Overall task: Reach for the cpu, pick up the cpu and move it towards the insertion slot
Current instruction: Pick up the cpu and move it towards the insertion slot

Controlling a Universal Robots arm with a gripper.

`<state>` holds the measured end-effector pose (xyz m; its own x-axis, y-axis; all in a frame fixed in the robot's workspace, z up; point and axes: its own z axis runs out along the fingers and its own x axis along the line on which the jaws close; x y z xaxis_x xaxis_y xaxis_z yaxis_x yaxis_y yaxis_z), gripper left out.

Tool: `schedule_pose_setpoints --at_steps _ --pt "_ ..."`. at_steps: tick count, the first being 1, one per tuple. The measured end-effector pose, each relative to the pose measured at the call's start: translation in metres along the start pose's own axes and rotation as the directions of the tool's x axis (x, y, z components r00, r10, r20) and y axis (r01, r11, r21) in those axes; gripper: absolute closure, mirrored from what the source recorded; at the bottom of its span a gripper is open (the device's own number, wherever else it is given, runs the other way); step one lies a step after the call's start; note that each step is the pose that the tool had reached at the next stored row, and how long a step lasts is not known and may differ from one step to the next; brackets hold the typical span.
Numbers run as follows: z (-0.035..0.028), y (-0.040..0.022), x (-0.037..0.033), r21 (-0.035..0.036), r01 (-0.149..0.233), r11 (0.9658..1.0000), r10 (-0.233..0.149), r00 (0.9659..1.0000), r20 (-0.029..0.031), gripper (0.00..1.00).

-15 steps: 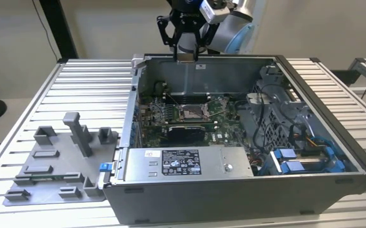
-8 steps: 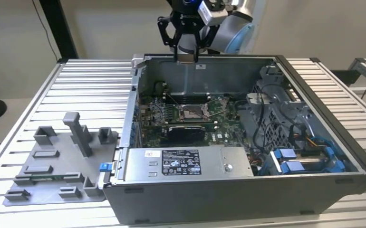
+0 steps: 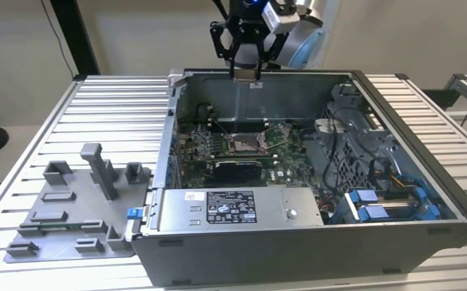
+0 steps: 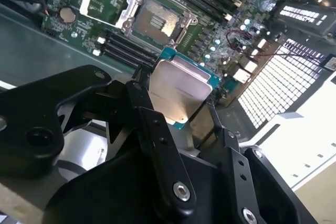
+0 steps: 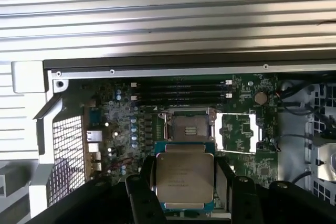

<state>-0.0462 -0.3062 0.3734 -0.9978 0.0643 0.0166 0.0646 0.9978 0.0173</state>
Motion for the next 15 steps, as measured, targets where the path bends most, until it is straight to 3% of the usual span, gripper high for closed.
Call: schedule_pose_setpoints --at_steps 7,15 --pt "0.0002 0.0018 -0.0142 0.0000 -0.001 1.0000 0.001 1.0000 -0.0001 1.00" --pt "0.0004 0.0020 -0.0158 0.0001 -0.001 1.0000 0.001 1.0000 0.0000 1.00"
